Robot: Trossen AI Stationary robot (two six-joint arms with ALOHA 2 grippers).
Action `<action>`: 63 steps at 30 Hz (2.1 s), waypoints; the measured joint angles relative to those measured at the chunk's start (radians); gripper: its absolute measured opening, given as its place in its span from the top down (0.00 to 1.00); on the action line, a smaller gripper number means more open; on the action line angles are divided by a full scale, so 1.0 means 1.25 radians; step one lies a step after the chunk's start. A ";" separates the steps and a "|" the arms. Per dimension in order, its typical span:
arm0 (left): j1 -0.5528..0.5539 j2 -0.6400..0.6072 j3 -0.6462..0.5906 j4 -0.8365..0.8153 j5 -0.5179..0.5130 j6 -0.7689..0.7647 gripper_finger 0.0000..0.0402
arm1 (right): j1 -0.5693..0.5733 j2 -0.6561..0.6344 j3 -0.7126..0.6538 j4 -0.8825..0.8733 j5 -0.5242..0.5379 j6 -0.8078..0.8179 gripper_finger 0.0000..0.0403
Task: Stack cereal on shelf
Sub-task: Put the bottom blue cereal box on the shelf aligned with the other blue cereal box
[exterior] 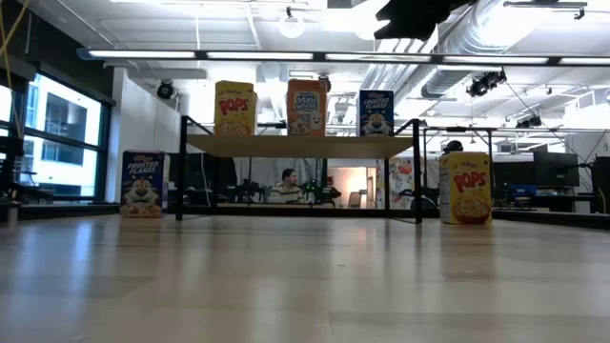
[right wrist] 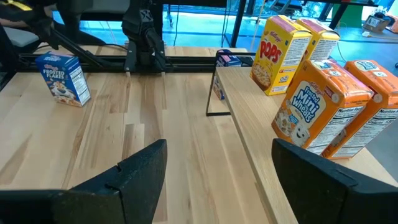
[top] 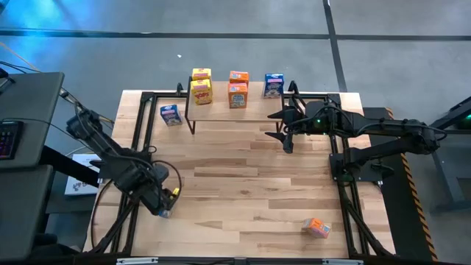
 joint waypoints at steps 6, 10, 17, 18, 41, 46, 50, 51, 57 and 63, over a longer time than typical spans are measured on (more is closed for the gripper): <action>-0.030 0.035 0.000 0.002 0.000 -0.051 0.42 | 0.000 0.000 0.000 0.000 0.000 0.000 0.30; -0.045 0.048 0.000 0.011 0.000 -0.075 0.42 | 0.000 0.000 0.000 0.000 0.000 0.000 0.30; -0.066 0.053 0.000 0.036 -0.005 -0.121 0.42 | 0.000 0.000 0.000 0.000 0.000 0.003 0.30; -0.068 0.056 0.000 0.040 -0.006 -0.127 0.42 | 0.000 0.000 0.000 0.000 0.000 0.008 0.30; -0.074 0.132 -0.008 0.062 -0.009 -0.149 0.42 | 0.000 0.000 0.000 0.004 0.000 0.020 0.30; -0.073 0.156 -0.007 0.070 -0.009 -0.149 0.42 | 0.000 0.000 0.000 0.004 0.000 0.020 0.30; -0.073 0.169 -0.007 0.075 -0.009 -0.148 0.42 | 0.000 0.000 0.000 0.006 0.000 0.020 0.30; -0.073 0.171 -0.007 0.076 -0.009 -0.148 0.42 | 0.000 0.000 0.000 0.006 0.000 0.020 0.30; -0.073 0.174 -0.007 0.078 -0.009 -0.145 0.44 | 0.000 0.000 0.000 0.006 0.000 0.020 0.30; -0.072 0.174 -0.007 0.084 -0.009 -0.126 0.53 | 0.000 0.000 0.000 0.006 0.000 0.021 0.30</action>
